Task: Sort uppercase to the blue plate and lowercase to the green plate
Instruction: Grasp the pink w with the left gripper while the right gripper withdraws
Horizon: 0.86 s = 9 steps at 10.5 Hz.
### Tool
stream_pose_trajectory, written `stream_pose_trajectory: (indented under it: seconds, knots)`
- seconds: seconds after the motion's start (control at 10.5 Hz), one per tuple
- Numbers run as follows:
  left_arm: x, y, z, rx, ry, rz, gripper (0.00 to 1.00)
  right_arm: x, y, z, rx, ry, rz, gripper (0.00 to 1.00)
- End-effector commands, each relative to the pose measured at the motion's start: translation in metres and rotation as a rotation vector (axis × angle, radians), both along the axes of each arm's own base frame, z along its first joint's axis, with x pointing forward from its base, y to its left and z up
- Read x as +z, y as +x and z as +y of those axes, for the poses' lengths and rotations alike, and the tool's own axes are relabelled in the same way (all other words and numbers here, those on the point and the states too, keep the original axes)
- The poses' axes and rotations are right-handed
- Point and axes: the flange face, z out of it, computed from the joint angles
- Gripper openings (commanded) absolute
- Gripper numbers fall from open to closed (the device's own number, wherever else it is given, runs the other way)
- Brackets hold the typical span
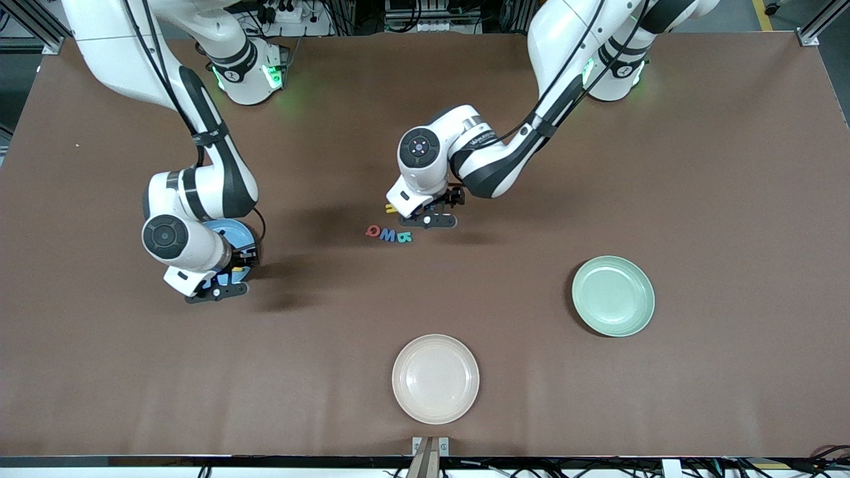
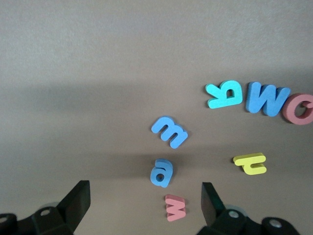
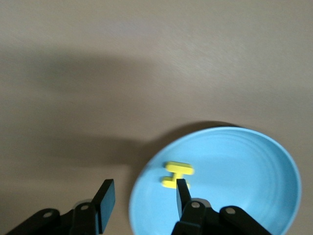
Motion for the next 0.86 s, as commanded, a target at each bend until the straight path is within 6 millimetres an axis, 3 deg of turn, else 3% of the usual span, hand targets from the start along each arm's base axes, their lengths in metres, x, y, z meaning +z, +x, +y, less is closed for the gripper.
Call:
stream_pose_trajectory:
  seconds: [0.0,0.29,0.38,0.57,0.76]
  knots:
    - [0.001,0.003,-0.004,0.021,0.013,-0.03,1.0,0.018,-0.002,0.03,-0.071,0.023,-0.031,0.58]
    - [-0.007,-0.007,-0.01,0.058,-0.019,-0.049,1.0,0.024,-0.004,0.07,-0.157,0.053,-0.089,0.58]
    - [-0.015,-0.014,-0.011,0.068,-0.031,-0.055,1.0,0.024,-0.005,0.078,-0.17,0.057,-0.101,0.58]
    - [-0.036,-0.048,-0.021,0.045,-0.028,-0.047,1.0,0.025,-0.007,0.085,-0.177,0.062,-0.106,0.58]
    - [-0.053,-0.063,-0.013,0.049,-0.024,-0.042,1.0,0.021,-0.008,0.092,-0.177,0.073,-0.115,0.58]
